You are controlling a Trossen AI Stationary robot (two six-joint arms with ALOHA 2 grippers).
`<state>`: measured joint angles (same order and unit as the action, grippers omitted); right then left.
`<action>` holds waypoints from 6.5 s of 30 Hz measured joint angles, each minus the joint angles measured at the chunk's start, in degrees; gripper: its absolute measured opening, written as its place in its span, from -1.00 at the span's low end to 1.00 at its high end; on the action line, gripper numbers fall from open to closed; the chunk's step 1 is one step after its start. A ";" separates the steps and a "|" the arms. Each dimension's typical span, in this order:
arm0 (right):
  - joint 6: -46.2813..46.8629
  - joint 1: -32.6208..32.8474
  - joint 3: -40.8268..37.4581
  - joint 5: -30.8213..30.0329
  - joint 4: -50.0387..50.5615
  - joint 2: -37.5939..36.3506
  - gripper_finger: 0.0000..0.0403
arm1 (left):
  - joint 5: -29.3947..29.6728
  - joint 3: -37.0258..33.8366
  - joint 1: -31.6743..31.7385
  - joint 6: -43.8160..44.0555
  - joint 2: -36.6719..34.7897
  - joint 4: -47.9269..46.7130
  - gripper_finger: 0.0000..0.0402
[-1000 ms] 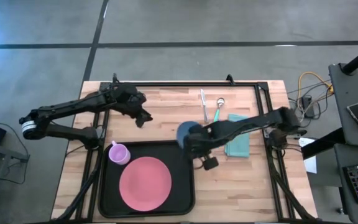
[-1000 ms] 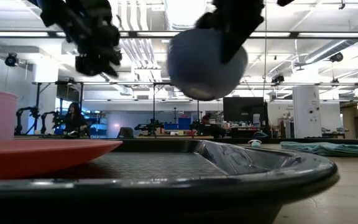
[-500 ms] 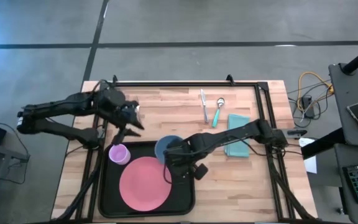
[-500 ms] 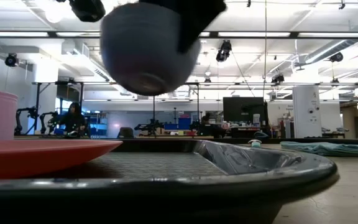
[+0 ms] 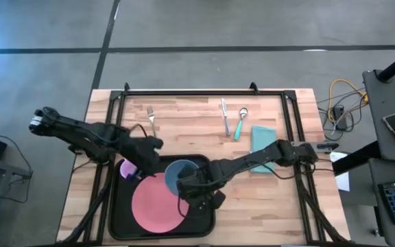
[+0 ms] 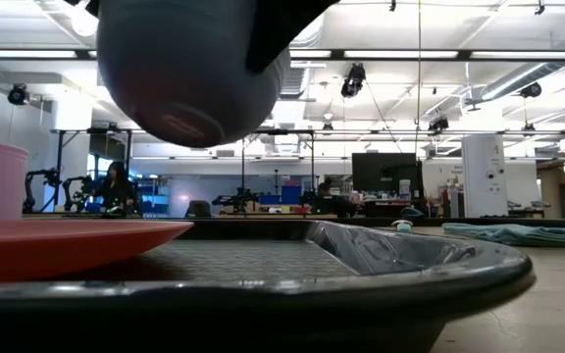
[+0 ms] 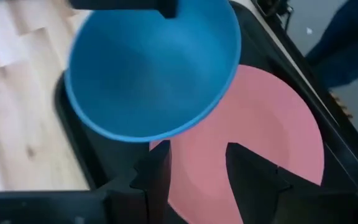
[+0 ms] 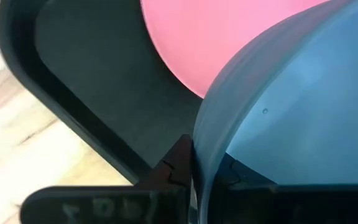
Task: Set up tray
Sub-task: Put the blue bowl on the pink plate on the black tray, then put the table napkin on the black tray beside the pink plate
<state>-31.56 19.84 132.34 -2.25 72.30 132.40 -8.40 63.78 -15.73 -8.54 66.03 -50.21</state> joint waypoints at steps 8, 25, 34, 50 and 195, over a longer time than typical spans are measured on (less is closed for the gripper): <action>0.33 0.10 -0.52 -1.00 -2.81 0.00 -0.96 | 8.57 4.10 -6.66 -7.55 9.37 0.58 -0.33; 3.17 0.59 -0.71 -1.06 -3.46 0.09 -0.96 | 8.62 10.92 -6.96 -13.30 19.77 -7.59 -0.85; 10.36 0.80 0.79 -0.75 -2.90 -0.42 -0.94 | 9.34 11.14 -8.84 -11.61 19.54 -8.20 -0.96; 21.15 3.04 2.68 -3.78 -5.59 -4.37 0.05 | 12.51 11.23 -10.54 -2.61 19.47 -7.46 -0.98; 114.01 -2.64 -39.79 -21.69 17.43 -28.97 0.24 | 15.05 -18.11 56.50 49.07 18.42 14.05 -0.57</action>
<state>82.45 17.20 92.55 -23.94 89.72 103.42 6.65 45.67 40.77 40.53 84.45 -36.16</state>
